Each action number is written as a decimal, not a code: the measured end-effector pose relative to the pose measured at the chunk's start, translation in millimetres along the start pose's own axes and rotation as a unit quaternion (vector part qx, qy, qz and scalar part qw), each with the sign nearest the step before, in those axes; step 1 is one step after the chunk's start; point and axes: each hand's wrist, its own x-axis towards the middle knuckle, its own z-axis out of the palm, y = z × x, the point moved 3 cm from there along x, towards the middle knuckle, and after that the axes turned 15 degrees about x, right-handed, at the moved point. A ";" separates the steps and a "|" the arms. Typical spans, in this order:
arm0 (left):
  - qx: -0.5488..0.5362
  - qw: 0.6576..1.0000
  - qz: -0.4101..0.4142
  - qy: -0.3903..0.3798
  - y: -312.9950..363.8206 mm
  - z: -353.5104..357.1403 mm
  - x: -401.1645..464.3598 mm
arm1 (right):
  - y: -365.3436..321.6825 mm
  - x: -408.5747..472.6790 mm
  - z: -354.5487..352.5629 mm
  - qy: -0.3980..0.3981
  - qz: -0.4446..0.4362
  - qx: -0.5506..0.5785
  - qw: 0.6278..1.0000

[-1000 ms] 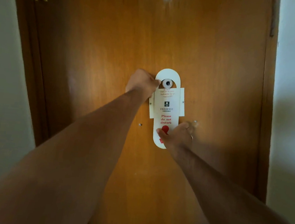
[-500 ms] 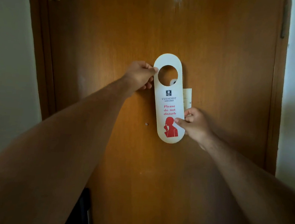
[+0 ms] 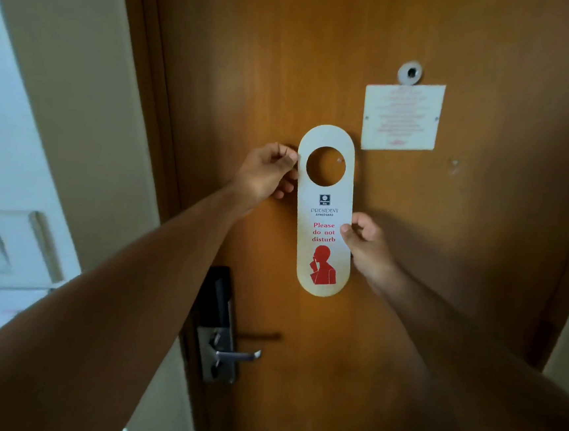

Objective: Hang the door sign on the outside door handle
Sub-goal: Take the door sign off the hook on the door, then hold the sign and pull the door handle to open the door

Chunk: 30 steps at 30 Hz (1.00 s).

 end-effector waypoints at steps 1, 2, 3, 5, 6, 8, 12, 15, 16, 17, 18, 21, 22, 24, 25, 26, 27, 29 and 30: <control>-0.007 1.000 -0.012 0.019 -15.1 -0.6 -9.2 | 7.0 -5.4 5.9 0.007 0.004 0.006 1.000; -0.013 0.999 -0.025 0.039 -32.8 0.2 -20.9 | 12.5 -11.0 11.0 0.012 0.005 0.010 1.000; -0.013 0.997 -0.040 0.058 -53.5 2.0 -35.9 | 17.6 -16.0 16.7 0.014 0.005 0.012 1.000; -0.001 0.995 -0.078 0.069 -104.0 11.7 -74.0 | 27.8 -26.4 28.0 0.012 0.011 0.001 1.000; 0.017 0.993 -0.097 0.062 -130.4 20.6 -94.9 | 33.0 -31.4 31.7 0.012 0.014 -0.008 1.000; 0.074 0.987 -0.141 0.036 -181.0 41.0 -138.1 | 44.3 -42.7 39.4 0.011 0.022 -0.029 0.999; 0.155 0.966 -0.208 0.003 -241.1 75.9 -201.1 | 63.5 -63.2 50.2 0.004 0.036 -0.069 0.997; 0.239 0.955 -0.170 -0.046 -252.0 88.7 -208.6 | 74.4 -67.8 55.9 -0.006 0.046 -0.092 0.995; 0.272 0.949 -0.144 -0.072 -254.6 91.9 -205.0 | 77.3 -67.3 57.5 -0.008 0.048 -0.097 0.994; 0.309 0.939 -0.110 -0.104 -252.6 94.3 -203.0 | 78.1 -68.8 56.8 -0.008 0.046 -0.097 0.994; 0.347 0.925 -0.069 -0.137 -248.5 97.0 -202.8 | 78.1 -70.6 56.1 -0.008 0.042 -0.098 0.994; 0.416 0.894 0.046 -0.159 -254.7 108.3 -197.6 | 90.2 -66.6 57.8 -0.007 0.040 -0.112 0.993; 0.426 0.891 0.060 -0.148 -256.0 111.5 -199.8 | 92.6 -67.5 57.1 -0.007 0.036 -0.118 0.992; 0.457 0.874 0.072 -0.150 -259.8 118.3 -202.6 | 99.0 -67.2 54.8 -0.001 0.032 -0.130 0.991; 0.479 0.858 0.074 -0.170 -263.4 122.7 -203.2 | 102.5 -67.1 54.5 0.004 0.035 -0.135 0.990; 0.502 0.840 0.074 -0.192 -266.8 126.8 -204.3 | 105.6 -67.6 55.1 0.008 0.041 -0.138 0.990; 0.524 0.822 0.076 -0.209 -268.8 129.7 -205.8 | 107.7 -68.3 56.0 0.010 0.044 -0.140 0.989; 0.548 0.801 0.085 -0.224 -269.9 133.7 -206.1 | 109.9 -70.3 59.7 0.010 0.044 -0.146 0.988; 0.548 0.800 0.088 -0.228 -269.9 135.2 -205.8 | 109.1 -72.5 62.5 0.010 0.044 -0.150 0.988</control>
